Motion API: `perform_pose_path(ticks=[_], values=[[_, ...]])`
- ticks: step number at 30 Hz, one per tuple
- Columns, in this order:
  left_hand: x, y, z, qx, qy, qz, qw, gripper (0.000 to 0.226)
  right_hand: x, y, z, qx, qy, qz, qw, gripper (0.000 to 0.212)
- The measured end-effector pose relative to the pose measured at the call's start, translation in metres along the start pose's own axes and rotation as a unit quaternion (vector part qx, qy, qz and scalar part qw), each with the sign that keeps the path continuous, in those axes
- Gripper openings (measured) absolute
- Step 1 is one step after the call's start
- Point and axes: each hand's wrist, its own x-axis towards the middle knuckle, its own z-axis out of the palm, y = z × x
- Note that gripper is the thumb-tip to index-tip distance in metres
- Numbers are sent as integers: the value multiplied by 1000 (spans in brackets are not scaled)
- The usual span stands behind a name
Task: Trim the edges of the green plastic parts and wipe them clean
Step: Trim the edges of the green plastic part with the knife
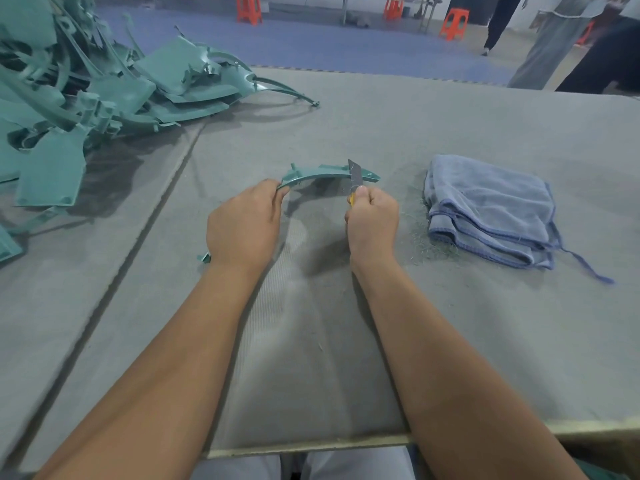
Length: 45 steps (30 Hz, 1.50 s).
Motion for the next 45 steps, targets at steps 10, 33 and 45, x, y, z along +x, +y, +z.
perform_pose_path(ticks=[10, 33, 45], values=[[-5, 3, 1, 2, 10, 28, 1000, 37, -24, -21, 12, 17, 4, -87, 996, 29], [0, -6, -18, -107, 156, 22, 982, 21, 11, -22, -14, 477, 13, 200, 856, 14], [-2, 16, 1, -525, -164, -156, 820, 33, -17, -34, 0, 426, -65, 228, 873, 12]])
